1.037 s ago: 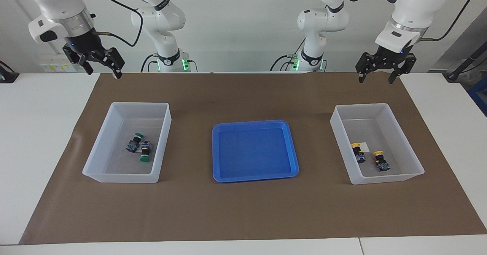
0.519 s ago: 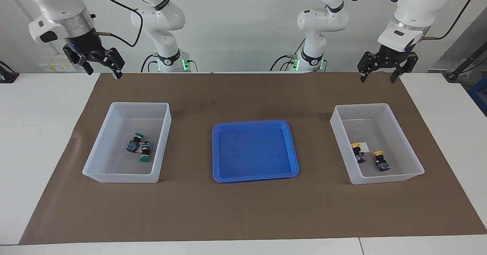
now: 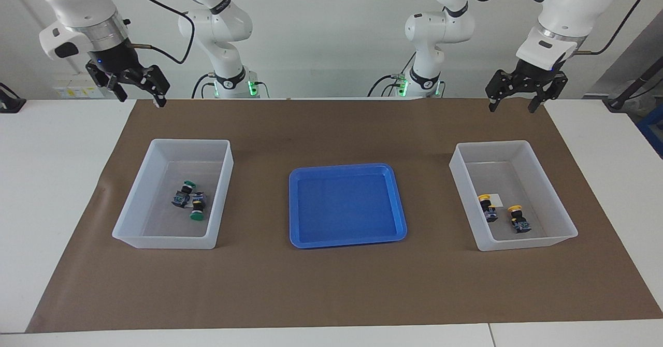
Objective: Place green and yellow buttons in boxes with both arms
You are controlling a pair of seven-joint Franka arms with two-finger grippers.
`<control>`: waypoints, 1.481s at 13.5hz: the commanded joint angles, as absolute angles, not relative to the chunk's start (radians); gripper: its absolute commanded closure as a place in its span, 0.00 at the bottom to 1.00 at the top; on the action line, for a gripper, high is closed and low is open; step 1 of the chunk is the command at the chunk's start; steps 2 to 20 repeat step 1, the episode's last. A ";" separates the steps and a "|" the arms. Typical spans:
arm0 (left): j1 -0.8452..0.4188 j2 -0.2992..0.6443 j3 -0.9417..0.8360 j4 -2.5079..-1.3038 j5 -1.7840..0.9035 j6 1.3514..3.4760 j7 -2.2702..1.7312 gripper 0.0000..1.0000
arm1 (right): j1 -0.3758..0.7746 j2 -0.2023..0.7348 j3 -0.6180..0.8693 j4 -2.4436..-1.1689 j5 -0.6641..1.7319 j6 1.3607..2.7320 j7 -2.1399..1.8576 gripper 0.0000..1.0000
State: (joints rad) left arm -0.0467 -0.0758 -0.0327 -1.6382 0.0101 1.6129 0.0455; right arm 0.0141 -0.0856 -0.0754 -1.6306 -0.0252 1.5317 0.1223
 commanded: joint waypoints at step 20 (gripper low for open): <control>-0.041 -0.094 -0.032 -1.646 -0.006 1.598 0.035 0.00 | 0.008 -0.110 -0.078 -1.657 -0.015 1.532 0.109 0.00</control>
